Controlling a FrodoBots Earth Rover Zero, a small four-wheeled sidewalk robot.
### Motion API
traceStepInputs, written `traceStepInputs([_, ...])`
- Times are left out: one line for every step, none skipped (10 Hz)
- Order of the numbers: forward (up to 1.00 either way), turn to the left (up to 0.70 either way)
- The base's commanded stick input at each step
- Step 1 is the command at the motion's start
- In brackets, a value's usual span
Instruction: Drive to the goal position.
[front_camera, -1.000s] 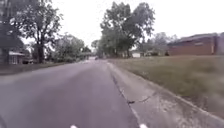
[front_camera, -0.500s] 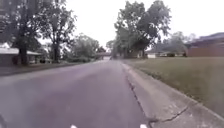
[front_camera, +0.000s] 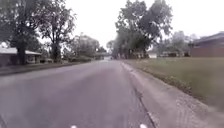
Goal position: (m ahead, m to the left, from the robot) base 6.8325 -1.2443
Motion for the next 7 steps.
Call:
traceStepInputs([1.00,0.00])
traceStepInputs([1.00,0.00])
traceStepInputs([1.00,0.00])
traceStepInputs([1.00,-0.07])
traceStepInputs([1.00,-0.19])
traceStepInputs([1.00,-0.32])
traceStepInputs([1.00,-0.40])
